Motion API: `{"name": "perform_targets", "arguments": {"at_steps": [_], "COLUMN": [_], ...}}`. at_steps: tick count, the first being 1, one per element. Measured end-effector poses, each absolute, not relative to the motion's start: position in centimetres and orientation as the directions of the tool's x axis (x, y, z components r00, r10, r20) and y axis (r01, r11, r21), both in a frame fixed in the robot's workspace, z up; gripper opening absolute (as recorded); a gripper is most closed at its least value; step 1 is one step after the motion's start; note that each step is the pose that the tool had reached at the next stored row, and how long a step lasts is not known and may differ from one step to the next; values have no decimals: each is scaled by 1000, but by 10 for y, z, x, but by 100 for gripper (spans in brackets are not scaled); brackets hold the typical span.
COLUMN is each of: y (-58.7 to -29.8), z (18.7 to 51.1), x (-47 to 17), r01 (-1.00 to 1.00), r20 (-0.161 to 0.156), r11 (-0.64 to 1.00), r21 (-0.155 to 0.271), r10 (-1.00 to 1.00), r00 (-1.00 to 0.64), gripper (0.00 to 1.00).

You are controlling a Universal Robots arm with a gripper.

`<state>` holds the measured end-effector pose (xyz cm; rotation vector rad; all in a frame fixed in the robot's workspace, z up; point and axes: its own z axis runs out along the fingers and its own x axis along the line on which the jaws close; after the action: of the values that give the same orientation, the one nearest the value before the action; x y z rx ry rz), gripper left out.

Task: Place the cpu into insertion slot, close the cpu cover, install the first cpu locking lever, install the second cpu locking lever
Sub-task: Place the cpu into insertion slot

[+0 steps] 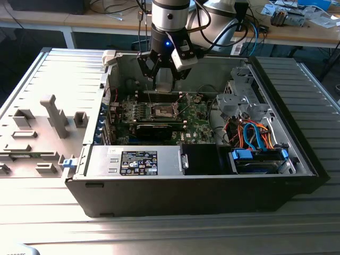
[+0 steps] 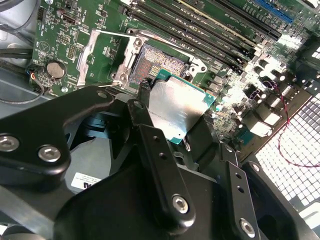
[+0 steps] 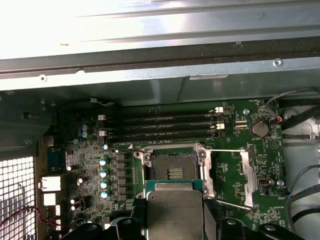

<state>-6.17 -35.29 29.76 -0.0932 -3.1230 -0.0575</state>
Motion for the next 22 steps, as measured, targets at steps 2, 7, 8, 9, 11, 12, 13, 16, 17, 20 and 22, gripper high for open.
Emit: {"name": "perform_targets", "arguments": {"at_steps": [2, 7, 8, 9, 11, 12, 13, 16, 17, 20, 22], "y": [-353, -353, -353, -353, -353, -353, -353, -353, -353, -353, -353], "z": [298, 297, 297, 297, 297, 297, 297, 297, 297, 297, 297], "x": [-62, -62, -62, -62, -62, -62, -62, -62, -62, -62, -62], "r01": [61, 63, 64, 64, 64, 64, 64, 65, 67, 77, 83], "r20": [18, 18, 18, 18, 18, 18, 18, 18, 18, 18, 18], "r11": [997, 997, 997, 997, 997, 997, 997, 997, 997, 996, 996], "r21": [36, 36, 36, 36, 36, 36, 36, 36, 36, 36, 36], "r10": [60, 63, 63, 63, 63, 63, 63, 65, 66, 76, 83], "r00": [-998, -998, -998, -998, -998, -998, -998, -998, -998, -997, -996], "gripper": [55, 55, 55, 55, 55, 55, 55, 55, 55, 55, 55]}}
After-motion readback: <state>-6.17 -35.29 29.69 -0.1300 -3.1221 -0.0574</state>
